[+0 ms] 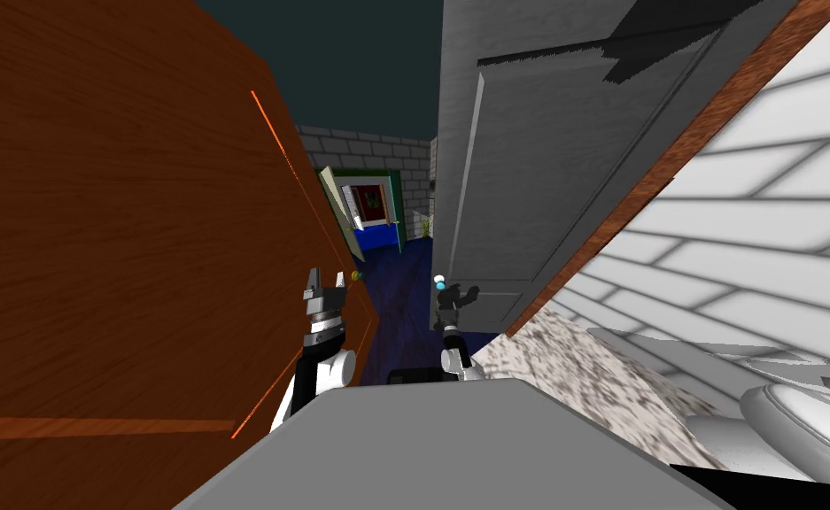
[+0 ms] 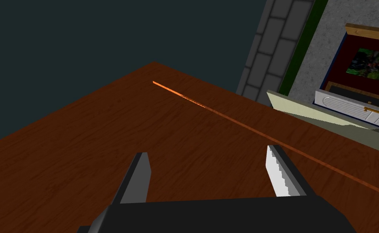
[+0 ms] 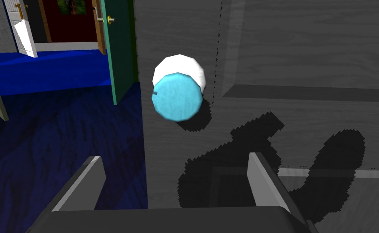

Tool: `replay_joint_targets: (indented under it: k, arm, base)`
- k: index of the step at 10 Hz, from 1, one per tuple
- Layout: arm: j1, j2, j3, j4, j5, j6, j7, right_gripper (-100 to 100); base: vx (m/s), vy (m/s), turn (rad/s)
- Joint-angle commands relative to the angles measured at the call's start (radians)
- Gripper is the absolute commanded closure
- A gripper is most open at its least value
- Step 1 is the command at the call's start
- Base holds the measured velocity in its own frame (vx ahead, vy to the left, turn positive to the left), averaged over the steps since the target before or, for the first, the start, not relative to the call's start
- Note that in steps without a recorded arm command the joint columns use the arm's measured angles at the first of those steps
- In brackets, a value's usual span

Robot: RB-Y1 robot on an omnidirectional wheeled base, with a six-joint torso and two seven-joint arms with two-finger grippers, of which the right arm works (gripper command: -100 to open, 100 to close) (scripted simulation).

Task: Push the door open

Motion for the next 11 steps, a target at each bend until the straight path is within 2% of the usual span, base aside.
replay_joint_targets:
  k: [1,2,3,6,8,10,11]
  arm:
    - [0.007,0.007,0.001,-0.012,-0.008,0.004,-0.033,-100]
    - [0.002,0.004,0.001,-0.003,-0.005,0.000,-0.020,-100]
    - [0.000,-0.024,-0.002,-0.001,-0.007,0.000,-0.028,-100]
    - [-0.003,-0.039,-0.005,0.002,-0.010,-0.001,-0.031,-100]
    - [-0.005,-0.036,-0.009,0.004,-0.013,-0.002,-0.034,-100]
    - [-0.008,-0.017,-0.012,0.007,-0.015,-0.002,-0.037,-100]
    - [-0.012,-0.022,-0.009,0.018,-0.013,-0.006,-0.039,-100]
  base:
    - [-0.036,-0.014,0.037]
    - [-0.016,-0.007,0.007]
    - [0.108,-0.006,0.024]
    - [0.196,-0.017,0.023]
    - [0.223,-0.010,0.025]
    - [0.205,-0.014,0.027]
    - [0.085,0.000,0.006]
